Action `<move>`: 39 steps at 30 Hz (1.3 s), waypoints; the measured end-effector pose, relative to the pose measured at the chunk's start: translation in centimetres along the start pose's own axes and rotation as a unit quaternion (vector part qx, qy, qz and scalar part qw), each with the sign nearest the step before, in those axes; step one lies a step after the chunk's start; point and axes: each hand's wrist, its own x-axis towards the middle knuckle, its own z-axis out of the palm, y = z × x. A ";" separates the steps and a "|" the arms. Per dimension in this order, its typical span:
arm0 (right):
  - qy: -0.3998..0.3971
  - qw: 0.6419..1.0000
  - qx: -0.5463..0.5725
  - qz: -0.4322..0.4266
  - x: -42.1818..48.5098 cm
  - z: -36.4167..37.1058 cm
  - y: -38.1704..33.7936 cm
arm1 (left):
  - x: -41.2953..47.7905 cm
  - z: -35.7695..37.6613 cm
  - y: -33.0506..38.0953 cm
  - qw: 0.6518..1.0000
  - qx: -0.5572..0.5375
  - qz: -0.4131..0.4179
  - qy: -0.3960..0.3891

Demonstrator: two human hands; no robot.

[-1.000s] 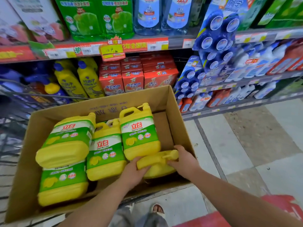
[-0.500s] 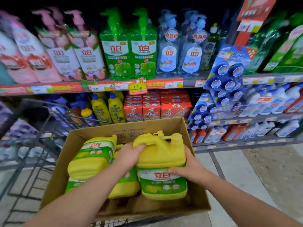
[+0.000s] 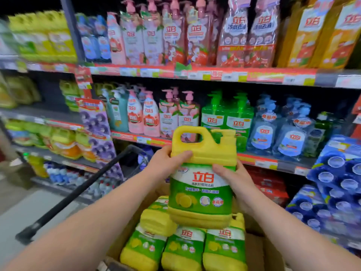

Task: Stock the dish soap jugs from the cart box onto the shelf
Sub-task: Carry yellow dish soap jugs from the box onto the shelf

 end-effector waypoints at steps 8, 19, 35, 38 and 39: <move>-0.125 0.992 0.006 0.022 0.6 10.7 -1.4 | -4.3 -9.6 -2.1 0.992 -0.039 0.023 0.115; -0.236 0.971 -0.011 0.021 -0.9 28.7 0.0 | -9.7 -26.4 -5.4 0.981 -0.038 0.002 0.190; -0.321 0.946 -0.038 0.020 -2.2 58.8 6.2 | -14.0 -55.1 -13.2 0.970 -0.052 -0.038 0.234; -0.335 0.941 -0.045 0.021 -0.9 62.9 6.9 | -13.5 -58.5 -15.0 0.968 -0.070 -0.038 0.238; -0.339 0.939 -0.044 0.024 -0.4 64.2 7.3 | -13.2 -59.6 -15.5 0.967 -0.072 -0.039 0.241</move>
